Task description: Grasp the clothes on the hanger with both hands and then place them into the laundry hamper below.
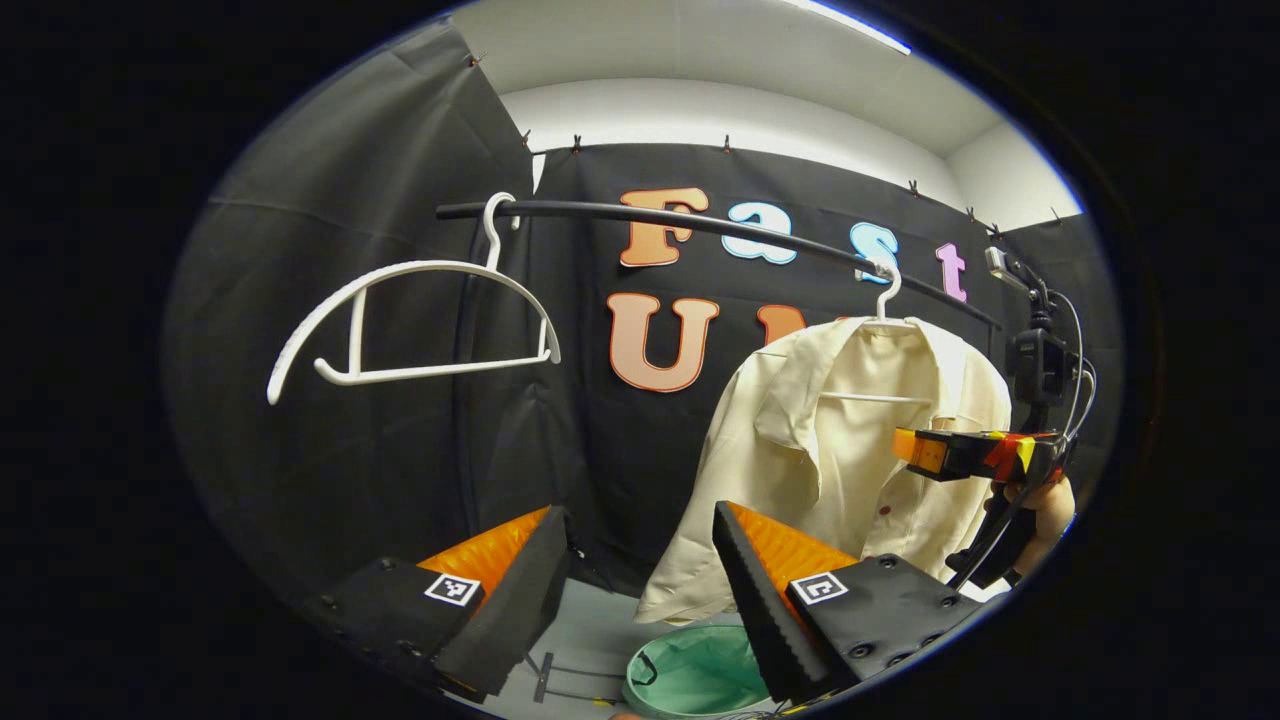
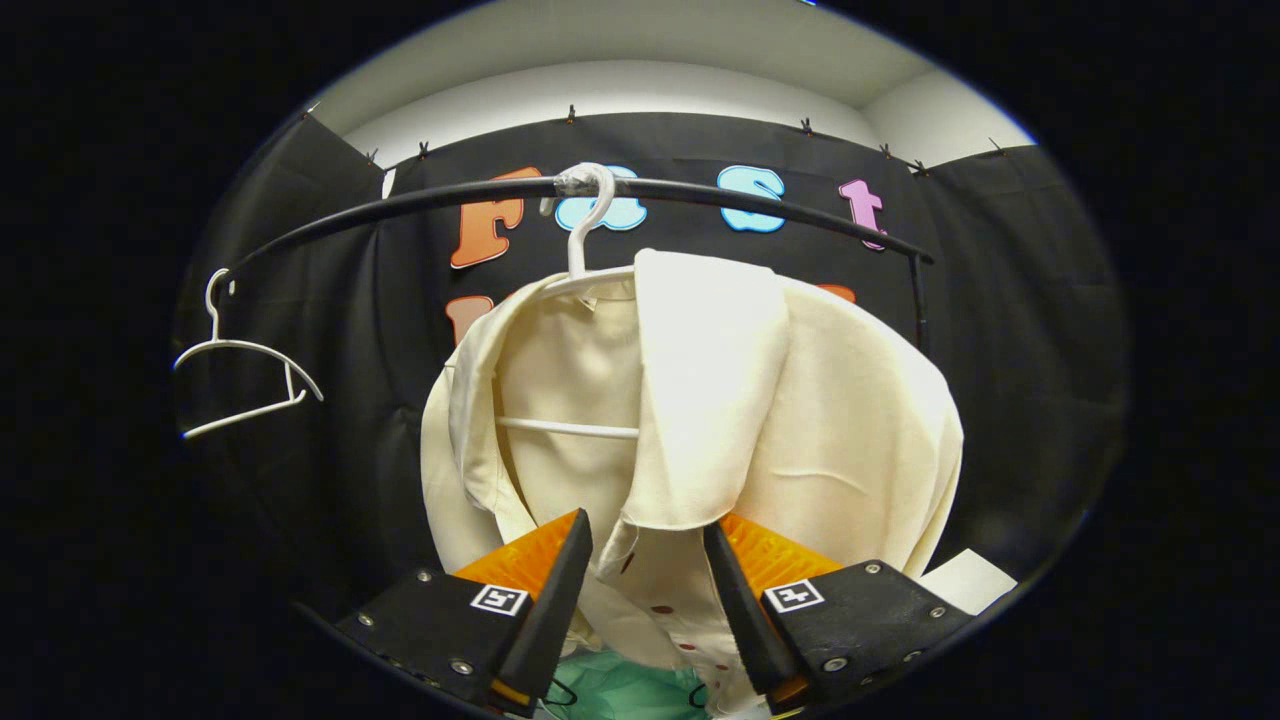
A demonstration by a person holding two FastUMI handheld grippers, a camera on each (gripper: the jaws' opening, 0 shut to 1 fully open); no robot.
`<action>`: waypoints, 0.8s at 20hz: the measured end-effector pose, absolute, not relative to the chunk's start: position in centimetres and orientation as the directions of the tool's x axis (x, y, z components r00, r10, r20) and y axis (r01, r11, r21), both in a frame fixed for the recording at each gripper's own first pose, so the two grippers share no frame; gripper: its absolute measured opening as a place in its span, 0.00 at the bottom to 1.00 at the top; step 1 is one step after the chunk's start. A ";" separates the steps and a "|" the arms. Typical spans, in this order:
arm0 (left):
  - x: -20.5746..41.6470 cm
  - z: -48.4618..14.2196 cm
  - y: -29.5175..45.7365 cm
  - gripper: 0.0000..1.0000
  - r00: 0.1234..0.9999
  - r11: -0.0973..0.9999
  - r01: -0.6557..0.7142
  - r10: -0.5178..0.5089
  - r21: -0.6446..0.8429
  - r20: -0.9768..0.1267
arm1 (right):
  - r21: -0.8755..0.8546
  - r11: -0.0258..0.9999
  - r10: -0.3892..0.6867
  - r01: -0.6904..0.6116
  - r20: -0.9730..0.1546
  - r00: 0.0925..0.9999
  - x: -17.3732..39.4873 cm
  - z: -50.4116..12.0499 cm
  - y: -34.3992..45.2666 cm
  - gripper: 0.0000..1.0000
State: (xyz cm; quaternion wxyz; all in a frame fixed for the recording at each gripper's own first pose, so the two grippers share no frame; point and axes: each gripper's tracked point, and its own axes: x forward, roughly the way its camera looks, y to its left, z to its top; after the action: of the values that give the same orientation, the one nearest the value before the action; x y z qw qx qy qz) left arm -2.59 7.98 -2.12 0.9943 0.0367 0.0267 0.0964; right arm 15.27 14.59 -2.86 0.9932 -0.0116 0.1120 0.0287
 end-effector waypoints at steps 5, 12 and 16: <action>-1.5 -2.9 7.6 0.93 0.979 0.978 -0.189 0.194 0.086 -0.064 | 0.004 0.998 0.063 -0.064 -0.238 0.969 15.9 -4.0 14.2 0.38; -0.3 -4.5 6.1 0.96 0.982 0.985 -0.152 0.160 0.082 -0.104 | 0.041 0.987 0.159 -0.153 -0.239 0.958 14.5 -4.1 13.9 0.04; 1.5 -4.9 3.9 0.96 0.987 0.991 -0.101 0.111 0.087 -0.116 | 0.053 0.985 0.171 -0.163 -0.227 0.959 13.5 -3.9 12.4 0.01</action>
State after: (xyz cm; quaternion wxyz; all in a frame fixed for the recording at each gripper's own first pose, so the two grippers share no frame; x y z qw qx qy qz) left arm 1.55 3.91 -4.93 0.9959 0.0404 0.0604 0.0534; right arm 13.50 12.43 -3.91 0.9895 0.0169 0.1162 0.0843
